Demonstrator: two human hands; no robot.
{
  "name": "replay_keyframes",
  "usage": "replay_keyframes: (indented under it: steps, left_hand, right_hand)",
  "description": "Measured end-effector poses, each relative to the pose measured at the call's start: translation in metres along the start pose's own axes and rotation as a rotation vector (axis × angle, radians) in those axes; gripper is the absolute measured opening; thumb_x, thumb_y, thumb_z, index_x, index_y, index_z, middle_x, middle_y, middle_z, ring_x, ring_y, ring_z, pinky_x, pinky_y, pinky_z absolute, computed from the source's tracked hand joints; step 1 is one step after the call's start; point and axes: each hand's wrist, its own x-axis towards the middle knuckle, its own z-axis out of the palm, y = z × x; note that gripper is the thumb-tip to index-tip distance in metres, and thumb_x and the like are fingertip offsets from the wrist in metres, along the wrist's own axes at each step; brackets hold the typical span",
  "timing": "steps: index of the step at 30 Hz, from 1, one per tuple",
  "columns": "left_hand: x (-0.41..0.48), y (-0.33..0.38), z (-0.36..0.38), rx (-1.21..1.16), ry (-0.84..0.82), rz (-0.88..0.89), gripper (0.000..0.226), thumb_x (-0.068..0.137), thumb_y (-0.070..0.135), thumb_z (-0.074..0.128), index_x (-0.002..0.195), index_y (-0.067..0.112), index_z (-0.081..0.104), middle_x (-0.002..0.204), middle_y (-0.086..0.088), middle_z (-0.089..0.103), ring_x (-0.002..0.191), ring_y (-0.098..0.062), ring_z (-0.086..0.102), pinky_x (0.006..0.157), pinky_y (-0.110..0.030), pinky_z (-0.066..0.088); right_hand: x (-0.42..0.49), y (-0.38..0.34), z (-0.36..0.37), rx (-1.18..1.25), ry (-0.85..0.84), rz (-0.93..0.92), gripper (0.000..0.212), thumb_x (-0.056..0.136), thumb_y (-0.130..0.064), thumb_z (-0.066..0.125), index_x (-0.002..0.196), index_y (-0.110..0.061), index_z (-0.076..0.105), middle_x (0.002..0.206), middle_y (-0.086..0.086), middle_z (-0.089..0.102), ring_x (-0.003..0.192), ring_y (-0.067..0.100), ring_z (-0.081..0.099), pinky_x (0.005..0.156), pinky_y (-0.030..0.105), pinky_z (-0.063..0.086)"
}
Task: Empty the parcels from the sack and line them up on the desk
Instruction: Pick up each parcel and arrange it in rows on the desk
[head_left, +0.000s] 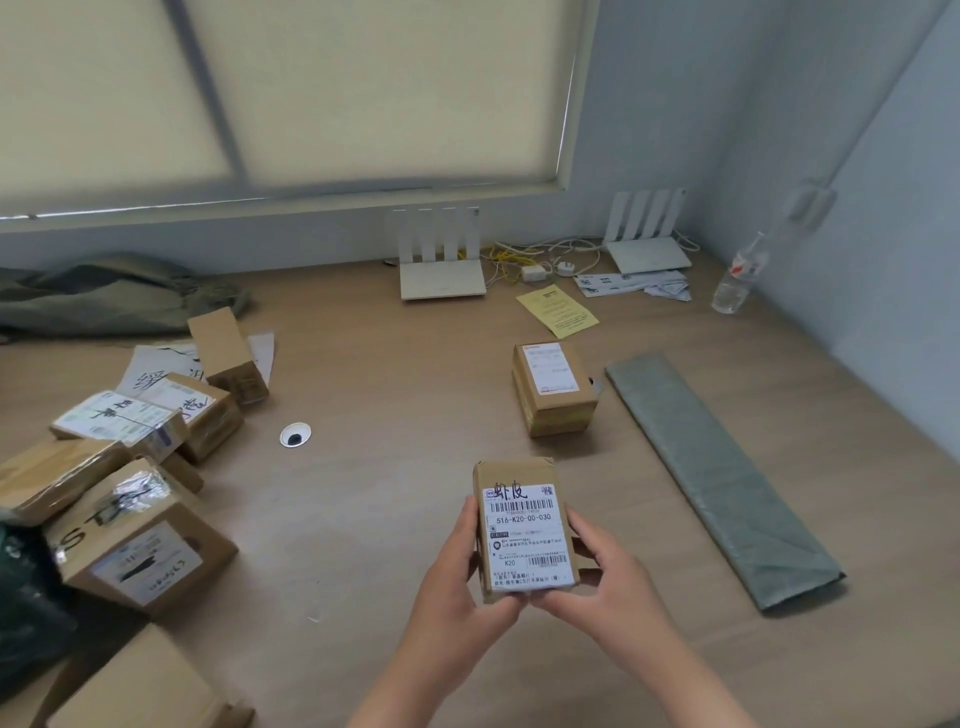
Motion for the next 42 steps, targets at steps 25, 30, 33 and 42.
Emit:
replay_keyframes:
  steps: [25, 30, 33, 42]
  left_hand:
    - [0.156, -0.077, 0.153, 0.126, 0.08, -0.246, 0.079, 0.082, 0.017, 0.07, 0.136, 0.064, 0.037, 0.133, 0.032, 0.059, 0.12, 0.009, 0.057, 0.102, -0.032, 0.051]
    - [0.181, -0.086, 0.157, 0.094, 0.095, -0.291, 0.079, 0.079, 0.009, 0.068, 0.138, 0.055, 0.042, 0.13, 0.026, 0.063, 0.118, 0.003, 0.061, 0.099, -0.041, 0.054]
    - [0.193, -0.088, 0.158, 0.075, 0.11, -0.319, 0.082, 0.078, 0.008, 0.069, 0.131, 0.064, 0.043, 0.126, 0.028, 0.065, 0.115, 0.005, 0.062, 0.096, -0.038, 0.056]
    - [0.207, -0.091, 0.163, 0.109, 0.123, -0.334, 0.077, 0.077, 0.01, 0.066, 0.136, 0.055, 0.045, 0.126, 0.03, 0.064, 0.117, 0.006, 0.061, 0.102, -0.038, 0.053]
  right_hand:
    - [0.151, 0.156, -0.086, -0.284, -0.158, 0.143, 0.079, 0.073, -0.027, 0.068, 0.134, -0.063, 0.034, 0.13, -0.033, 0.059, 0.117, -0.012, 0.056, 0.095, 0.021, 0.051]
    - [0.176, 0.176, -0.084, -0.341, -0.154, 0.16, 0.089, 0.073, -0.039, 0.061, 0.154, -0.036, 0.025, 0.142, -0.023, 0.052, 0.13, 0.001, 0.051, 0.1, 0.03, 0.05]
    - [0.188, 0.186, -0.085, -0.366, -0.145, 0.172, 0.094, 0.072, -0.045, 0.058, 0.157, -0.029, 0.021, 0.147, -0.017, 0.048, 0.136, 0.006, 0.046, 0.104, 0.034, 0.049]
    - [0.199, 0.185, -0.087, -0.352, -0.112, 0.217, 0.105, 0.076, -0.033, 0.064, 0.161, -0.023, 0.004, 0.155, -0.01, 0.038, 0.143, 0.007, 0.035, 0.106, 0.025, 0.041]
